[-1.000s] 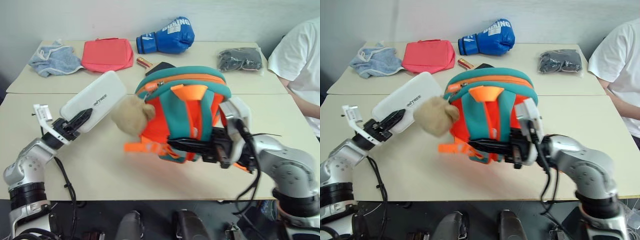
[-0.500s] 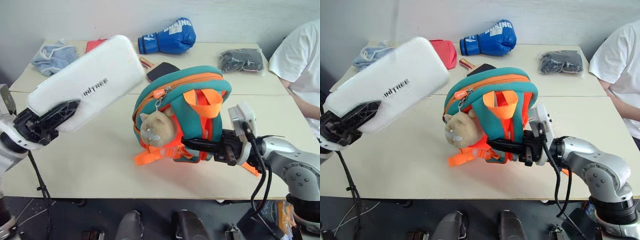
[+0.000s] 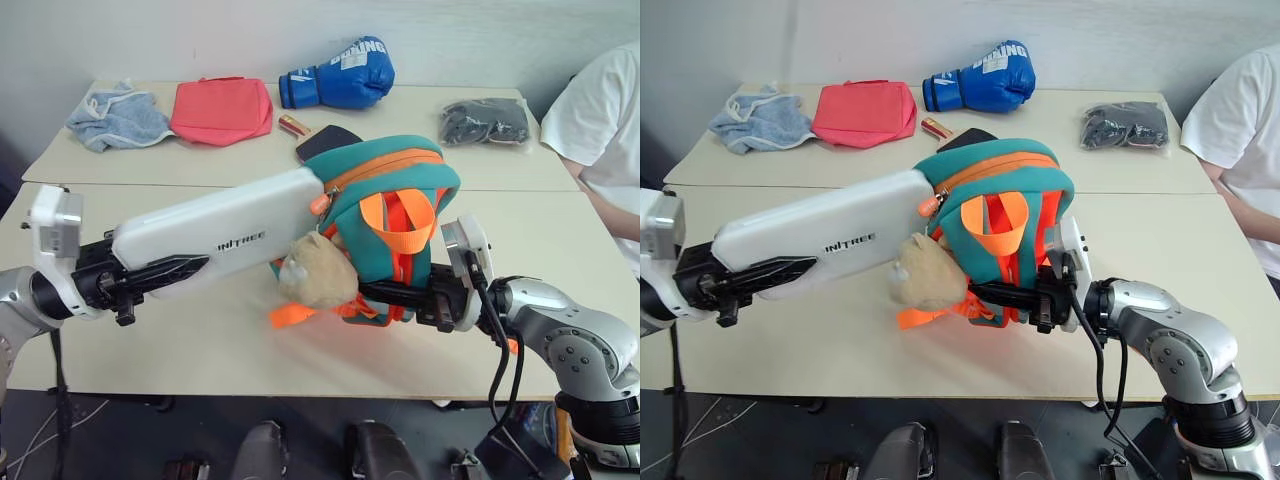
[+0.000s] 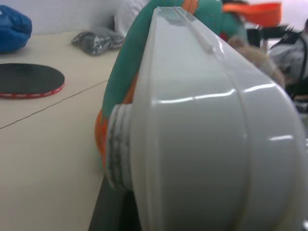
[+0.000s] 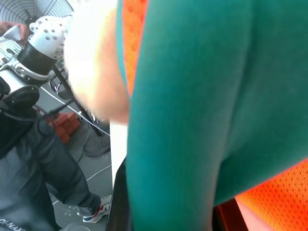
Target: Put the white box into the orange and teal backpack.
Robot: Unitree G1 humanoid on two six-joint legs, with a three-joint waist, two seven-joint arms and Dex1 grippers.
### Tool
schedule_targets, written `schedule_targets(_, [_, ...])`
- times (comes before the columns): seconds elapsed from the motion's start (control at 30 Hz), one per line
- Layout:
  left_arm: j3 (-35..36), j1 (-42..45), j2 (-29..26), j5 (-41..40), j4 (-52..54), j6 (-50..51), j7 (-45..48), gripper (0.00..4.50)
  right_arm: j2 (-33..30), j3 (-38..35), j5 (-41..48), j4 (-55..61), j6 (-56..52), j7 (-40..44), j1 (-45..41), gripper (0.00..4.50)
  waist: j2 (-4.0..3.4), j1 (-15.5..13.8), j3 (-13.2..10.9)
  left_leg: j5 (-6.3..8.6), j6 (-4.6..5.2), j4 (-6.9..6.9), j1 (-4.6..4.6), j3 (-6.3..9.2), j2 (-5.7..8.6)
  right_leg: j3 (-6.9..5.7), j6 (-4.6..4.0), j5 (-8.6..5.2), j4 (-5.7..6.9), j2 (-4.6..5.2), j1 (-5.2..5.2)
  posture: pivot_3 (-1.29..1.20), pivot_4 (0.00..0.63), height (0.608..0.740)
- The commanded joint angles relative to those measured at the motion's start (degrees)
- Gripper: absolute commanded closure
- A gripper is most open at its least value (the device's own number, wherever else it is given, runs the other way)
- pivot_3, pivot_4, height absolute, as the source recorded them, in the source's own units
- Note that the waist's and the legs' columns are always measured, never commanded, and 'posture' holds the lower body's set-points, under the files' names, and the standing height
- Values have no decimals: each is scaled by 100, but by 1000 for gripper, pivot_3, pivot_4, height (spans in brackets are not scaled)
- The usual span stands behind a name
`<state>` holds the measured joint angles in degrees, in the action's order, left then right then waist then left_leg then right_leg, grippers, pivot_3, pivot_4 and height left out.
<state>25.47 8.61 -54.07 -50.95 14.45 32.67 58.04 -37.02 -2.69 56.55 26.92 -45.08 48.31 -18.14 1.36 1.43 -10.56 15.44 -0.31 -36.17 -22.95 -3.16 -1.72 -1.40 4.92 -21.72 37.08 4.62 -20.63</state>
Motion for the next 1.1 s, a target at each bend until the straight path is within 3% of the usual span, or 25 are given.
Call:
schedule_targets(0.03, [-209, 579, 32, 767, -571, -642, -146, 3292, -6, -97, 44, 201, 88, 69, 66, 4484, 0, -13, 0, 0, 0, 1, -1, 1, 0, -1, -2, 1, -2, 0, 0, 0, 150, 740])
schedule_targets(0.2, [-612, 1246, -91, 1014, -843, -673, 193, 3292, -73, -124, 52, 281, 82, 95, 193, 4484, 1, 8, 0, 4, 8, 1, -15, 1, 1, -1, 0, 2, -10, 3, -7, 0, 150, 740])
schedule_targets(0.4, [-2191, 2291, -222, 1934, -644, -831, 943, 3292, -189, -124, 208, 386, -42, 211, 294, 4484, 1, -31, 0, 0, 1, -6, -20, -1, 6, -5, 2, 3, -9, 0, -1, 0, 150, 740])
schedule_targets(0.6, [-3383, 3870, 1018, 2475, -1216, -487, 820, 3292, -144, -13, 121, 286, -26, 265, 115, 4484, 0, -135, -1, 5, 24, -32, -20, -11, 7, 6, 14, 9, -5, -10, 2, 0, 150, 740])
schedule_targets(0.7, [-3815, 4241, 1626, 2464, -1344, 28, 881, 3292, -41, 31, 66, 271, -3, 185, 33, 4484, 0, -118, -1, 2, 20, -37, -26, -10, 4, 11, 15, 10, 4, -14, -6, 0, 150, 740])
schedule_targets(0.8, [-4194, 4450, 2122, 2804, -1623, -134, 907, 3292, 38, 62, -37, 301, 20, 100, 17, 4484, -1, -118, -1, -13, -7, -39, -27, -11, 0, 14, 16, 9, 31, -22, -11, 0, 150, 740])
schedule_targets(0.93, [-4217, 4619, 2948, 2907, -2153, -175, 581, 3292, 116, 99, -202, 390, 101, -7, 56, 4484, 0, -134, -1, -13, -7, -53, -30, -10, 1, 16, 16, 9, 37, -23, -14, 0, 150, 740])
schedule_targets(1.07, [-3872, 4499, 3329, 2910, -2276, -490, 365, 3292, 228, 73, -227, 495, 151, -187, 105, 4484, -1, -142, -1, -7, 3, -96, -32, -6, 4, 16, 17, 8, 34, -14, -4, 0, 150, 740])
schedule_targets(1.1, [-3749, 4469, 3327, 2837, -2268, -479, 399, 2579, 254, 60, -223, 525, 161, -233, 132, 4500, -1, -137, -1, -3, 10, -99, -31, -6, 6, 18, 18, 8, 36, -12, -3, 0, 150, 740])
